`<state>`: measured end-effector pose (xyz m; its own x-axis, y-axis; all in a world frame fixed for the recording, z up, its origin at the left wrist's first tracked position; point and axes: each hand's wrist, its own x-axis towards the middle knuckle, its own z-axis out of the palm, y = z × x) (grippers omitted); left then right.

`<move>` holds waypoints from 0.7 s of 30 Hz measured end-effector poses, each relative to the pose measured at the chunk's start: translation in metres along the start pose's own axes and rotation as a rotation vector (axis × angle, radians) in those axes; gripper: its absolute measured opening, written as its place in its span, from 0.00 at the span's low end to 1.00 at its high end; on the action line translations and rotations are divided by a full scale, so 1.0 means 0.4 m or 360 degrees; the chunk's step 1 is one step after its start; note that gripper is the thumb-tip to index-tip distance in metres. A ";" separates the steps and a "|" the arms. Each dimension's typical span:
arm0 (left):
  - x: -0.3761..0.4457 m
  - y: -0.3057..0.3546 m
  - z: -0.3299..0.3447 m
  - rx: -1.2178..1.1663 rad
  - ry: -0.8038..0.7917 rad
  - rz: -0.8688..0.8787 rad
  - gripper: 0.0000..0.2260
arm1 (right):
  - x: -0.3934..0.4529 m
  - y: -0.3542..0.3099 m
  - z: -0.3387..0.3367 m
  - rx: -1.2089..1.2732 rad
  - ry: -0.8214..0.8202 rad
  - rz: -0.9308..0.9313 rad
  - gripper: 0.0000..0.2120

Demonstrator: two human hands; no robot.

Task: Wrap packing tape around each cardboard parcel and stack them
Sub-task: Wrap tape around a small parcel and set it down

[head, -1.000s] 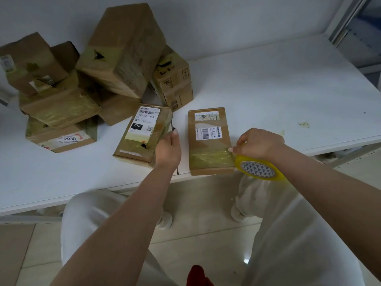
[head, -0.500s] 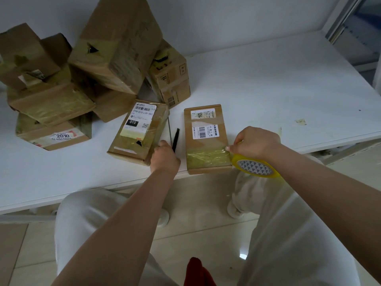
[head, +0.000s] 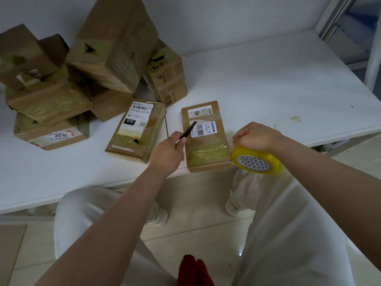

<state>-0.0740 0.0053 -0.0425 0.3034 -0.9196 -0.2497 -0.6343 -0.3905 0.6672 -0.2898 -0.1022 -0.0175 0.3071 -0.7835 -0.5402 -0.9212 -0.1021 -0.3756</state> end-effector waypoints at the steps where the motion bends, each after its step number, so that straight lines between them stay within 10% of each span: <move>1: -0.002 0.015 0.009 -0.0104 -0.0100 0.0008 0.09 | 0.001 0.003 0.002 0.0013 0.0001 0.0003 0.09; 21: 0.009 0.094 0.144 0.0362 -0.0557 0.0208 0.08 | 0.009 0.052 0.003 -0.0769 0.0082 0.0017 0.18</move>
<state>-0.1378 -0.0151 -0.0587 -0.0244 -0.9059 -0.4227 -0.8038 -0.2337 0.5471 -0.3074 -0.1063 -0.0283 0.2959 -0.8142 -0.4996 -0.9336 -0.3571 0.0291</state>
